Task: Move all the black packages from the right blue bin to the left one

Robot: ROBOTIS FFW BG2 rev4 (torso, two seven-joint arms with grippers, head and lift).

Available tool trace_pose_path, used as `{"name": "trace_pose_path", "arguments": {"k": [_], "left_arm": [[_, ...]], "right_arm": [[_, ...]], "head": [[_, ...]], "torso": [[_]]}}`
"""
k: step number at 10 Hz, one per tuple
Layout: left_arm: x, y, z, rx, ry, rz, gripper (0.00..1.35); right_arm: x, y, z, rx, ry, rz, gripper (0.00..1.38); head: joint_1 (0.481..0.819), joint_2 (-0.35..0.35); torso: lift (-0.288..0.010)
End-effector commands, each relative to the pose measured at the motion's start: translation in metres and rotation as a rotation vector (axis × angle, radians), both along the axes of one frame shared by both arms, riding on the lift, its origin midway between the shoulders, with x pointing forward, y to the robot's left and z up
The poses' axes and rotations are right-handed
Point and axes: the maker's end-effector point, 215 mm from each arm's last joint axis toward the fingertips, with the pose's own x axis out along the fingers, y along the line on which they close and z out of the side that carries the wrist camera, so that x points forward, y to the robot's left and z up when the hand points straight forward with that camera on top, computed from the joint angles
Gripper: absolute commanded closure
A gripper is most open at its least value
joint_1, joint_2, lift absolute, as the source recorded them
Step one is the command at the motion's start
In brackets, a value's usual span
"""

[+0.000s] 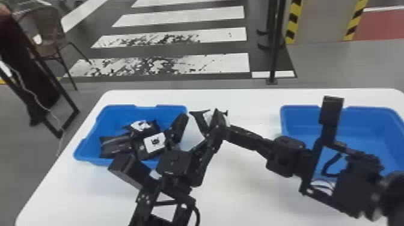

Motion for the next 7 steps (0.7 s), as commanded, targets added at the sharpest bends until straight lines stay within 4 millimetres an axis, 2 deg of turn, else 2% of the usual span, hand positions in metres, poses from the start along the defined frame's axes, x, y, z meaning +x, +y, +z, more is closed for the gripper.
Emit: {"name": "trace_pose_path", "arguments": {"k": [1, 2, 4, 6, 7], "left_arm": [[0.0, 0.002, -0.002, 0.019, 0.001, 0.005, 0.61], [0.001, 0.001, -0.009, 0.003, 0.029, -0.004, 0.95], [0.002, -0.001, -0.018, 0.012, 0.058, -0.021, 1.21], [0.003, -0.003, -0.011, 0.044, 0.04, -0.033, 1.21], [0.005, 0.005, -0.004, 0.057, 0.013, -0.012, 1.21]], "right_arm": [[-0.004, 0.004, 0.001, 0.004, 0.001, 0.012, 1.2], [-0.003, 0.004, 0.003, 0.006, -0.005, 0.012, 1.2], [-0.002, 0.006, 0.008, 0.022, -0.014, 0.012, 1.2], [0.0, 0.01, 0.007, 0.032, -0.016, 0.012, 1.2], [0.001, 0.01, 0.005, 0.043, -0.005, 0.013, 1.2]], "head": [[0.695, 0.183], [0.695, 0.193], [0.695, 0.194], [0.695, 0.193], [0.695, 0.194]], "torso": [[-0.183], [-0.183], [-0.183], [-0.183], [-0.183]]}}
